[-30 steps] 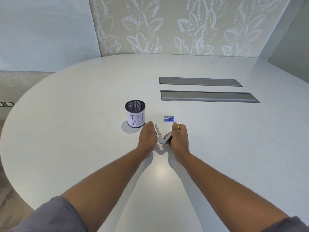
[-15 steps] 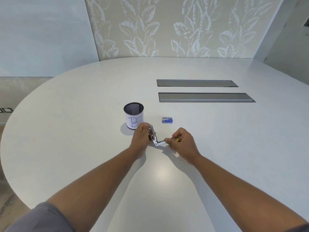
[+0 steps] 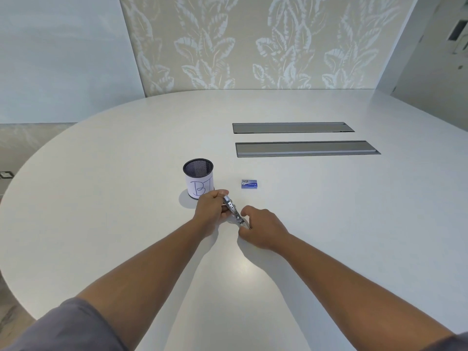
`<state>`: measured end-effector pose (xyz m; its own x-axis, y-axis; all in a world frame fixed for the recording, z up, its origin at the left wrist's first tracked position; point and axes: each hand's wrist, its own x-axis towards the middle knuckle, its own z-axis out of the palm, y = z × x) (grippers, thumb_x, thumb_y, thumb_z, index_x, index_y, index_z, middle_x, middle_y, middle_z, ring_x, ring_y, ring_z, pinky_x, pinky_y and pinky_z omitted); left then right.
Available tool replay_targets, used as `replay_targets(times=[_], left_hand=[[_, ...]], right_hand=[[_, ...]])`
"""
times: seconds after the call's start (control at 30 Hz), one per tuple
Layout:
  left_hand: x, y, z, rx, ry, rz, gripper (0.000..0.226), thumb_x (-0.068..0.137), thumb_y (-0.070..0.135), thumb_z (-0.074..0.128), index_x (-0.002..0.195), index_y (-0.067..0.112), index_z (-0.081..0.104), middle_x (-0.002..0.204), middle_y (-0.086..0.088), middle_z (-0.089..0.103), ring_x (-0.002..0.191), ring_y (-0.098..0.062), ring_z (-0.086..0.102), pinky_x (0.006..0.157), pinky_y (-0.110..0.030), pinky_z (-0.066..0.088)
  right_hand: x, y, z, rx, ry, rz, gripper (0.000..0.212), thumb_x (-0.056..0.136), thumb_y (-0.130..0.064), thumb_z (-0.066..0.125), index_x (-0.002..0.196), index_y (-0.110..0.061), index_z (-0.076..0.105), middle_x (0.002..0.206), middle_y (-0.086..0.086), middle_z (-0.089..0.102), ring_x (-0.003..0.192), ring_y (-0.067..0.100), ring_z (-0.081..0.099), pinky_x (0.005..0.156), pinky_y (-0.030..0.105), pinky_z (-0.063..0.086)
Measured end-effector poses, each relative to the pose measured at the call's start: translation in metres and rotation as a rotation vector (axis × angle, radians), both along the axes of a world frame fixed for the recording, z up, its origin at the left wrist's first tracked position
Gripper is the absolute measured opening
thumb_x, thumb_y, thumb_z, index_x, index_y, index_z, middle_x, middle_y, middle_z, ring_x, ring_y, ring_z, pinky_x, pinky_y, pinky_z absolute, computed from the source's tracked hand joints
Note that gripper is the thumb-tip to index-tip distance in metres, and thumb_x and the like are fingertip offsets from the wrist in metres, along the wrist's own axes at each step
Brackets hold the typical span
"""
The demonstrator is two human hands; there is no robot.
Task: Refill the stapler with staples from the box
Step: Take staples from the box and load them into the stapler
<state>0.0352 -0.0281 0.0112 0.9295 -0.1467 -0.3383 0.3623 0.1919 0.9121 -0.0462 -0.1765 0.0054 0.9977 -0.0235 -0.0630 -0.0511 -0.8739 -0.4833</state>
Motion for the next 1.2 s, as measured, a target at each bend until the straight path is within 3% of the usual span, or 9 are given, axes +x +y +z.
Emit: replay_targets(times=[0.27, 0.43, 0.53, 0.63, 0.7, 0.83, 0.93, 1.07, 1.2], left_hand=[[0.01, -0.003, -0.004, 0.199, -0.148, -0.025, 0.018, 0.094, 0.009, 0.066, 0.08, 0.015, 0.076, 0.072, -0.007, 0.071, 0.059, -0.015, 0.062, 0.063, -0.024, 0.059], [0.01, -0.007, -0.013, 0.421, -0.319, -0.157, 0.025, 0.093, 0.005, 0.061, 0.077, 0.017, 0.076, 0.068, -0.002, 0.067, 0.048, -0.002, 0.057, 0.048, -0.014, 0.047], [0.014, -0.01, -0.013, 0.643, -0.502, -0.238, 0.029, 0.093, 0.007, 0.056, 0.075, 0.025, 0.071, 0.078, 0.004, 0.067, 0.07, -0.007, 0.057, 0.065, -0.019, 0.048], [0.022, -0.011, -0.013, 0.794, -0.622, -0.312, 0.023, 0.093, 0.008, 0.056, 0.08, 0.017, 0.073, 0.083, 0.001, 0.067, 0.082, -0.011, 0.053, 0.081, -0.027, 0.044], [0.025, -0.01, -0.015, 0.83, -0.634, -0.334, 0.021, 0.094, 0.011, 0.059, 0.081, 0.022, 0.072, 0.086, 0.004, 0.062, 0.084, -0.01, 0.051, 0.084, -0.026, 0.04], [0.025, -0.007, -0.015, 0.756, -0.552, -0.316, 0.025, 0.095, 0.016, 0.06, 0.114, 0.016, 0.077, 0.116, 0.006, 0.072, 0.11, -0.009, 0.062, 0.1, -0.027, 0.046], [0.024, -0.004, -0.013, 0.648, -0.515, -0.324, 0.02, 0.094, 0.02, 0.063, 0.106, 0.015, 0.079, 0.11, 0.004, 0.077, 0.105, -0.013, 0.069, 0.091, -0.031, 0.054], [0.026, -0.005, -0.01, 0.596, -0.456, -0.315, 0.013, 0.092, 0.018, 0.068, 0.095, 0.014, 0.08, 0.09, 0.001, 0.077, 0.078, -0.013, 0.067, 0.056, -0.024, 0.049], [0.029, -0.006, -0.008, 0.585, -0.385, -0.314, 0.01, 0.089, 0.014, 0.07, 0.091, 0.011, 0.08, 0.071, 0.001, 0.07, 0.057, -0.011, 0.054, 0.052, -0.023, 0.044]], right_hand=[[0.001, 0.015, -0.001, -0.081, -0.047, -0.099, 0.021, 0.088, -0.041, 0.051, 0.084, -0.021, 0.045, 0.069, -0.002, 0.056, 0.066, 0.026, 0.056, 0.054, 0.032, 0.036], [0.002, 0.028, -0.005, -0.086, -0.122, -0.187, 0.022, 0.096, -0.039, 0.041, 0.088, -0.018, 0.039, 0.072, 0.0, 0.055, 0.067, 0.03, 0.054, 0.057, 0.035, 0.035], [0.005, 0.033, -0.006, -0.08, -0.134, -0.206, 0.017, 0.097, -0.034, 0.038, 0.09, -0.018, 0.037, 0.069, -0.003, 0.051, 0.065, 0.028, 0.052, 0.055, 0.035, 0.032], [0.01, 0.037, -0.007, -0.075, -0.118, -0.242, 0.014, 0.099, -0.03, 0.036, 0.092, -0.018, 0.036, 0.068, -0.004, 0.049, 0.065, 0.028, 0.052, 0.055, 0.035, 0.03], [0.013, 0.037, -0.009, -0.079, -0.1, -0.26, 0.011, 0.099, -0.028, 0.035, 0.093, -0.019, 0.036, 0.07, -0.004, 0.049, 0.067, 0.028, 0.052, 0.056, 0.035, 0.031], [0.018, 0.036, -0.011, -0.074, -0.067, -0.266, 0.009, 0.098, -0.025, 0.036, 0.093, -0.018, 0.039, 0.074, -0.002, 0.053, 0.07, 0.028, 0.053, 0.057, 0.035, 0.033], [0.02, 0.036, -0.013, -0.072, -0.074, -0.27, 0.013, 0.099, -0.027, 0.034, 0.091, -0.019, 0.041, 0.072, -0.005, 0.051, 0.069, 0.026, 0.053, 0.056, 0.034, 0.031], [0.018, 0.036, -0.016, -0.079, -0.103, -0.268, 0.017, 0.101, -0.029, 0.032, 0.087, -0.021, 0.039, 0.066, -0.008, 0.046, 0.063, 0.022, 0.049, 0.049, 0.032, 0.024], [0.018, 0.037, -0.015, -0.085, -0.1, -0.269, 0.014, 0.1, -0.025, 0.033, 0.088, -0.02, 0.039, 0.065, -0.008, 0.045, 0.061, 0.022, 0.048, 0.048, 0.032, 0.022]])
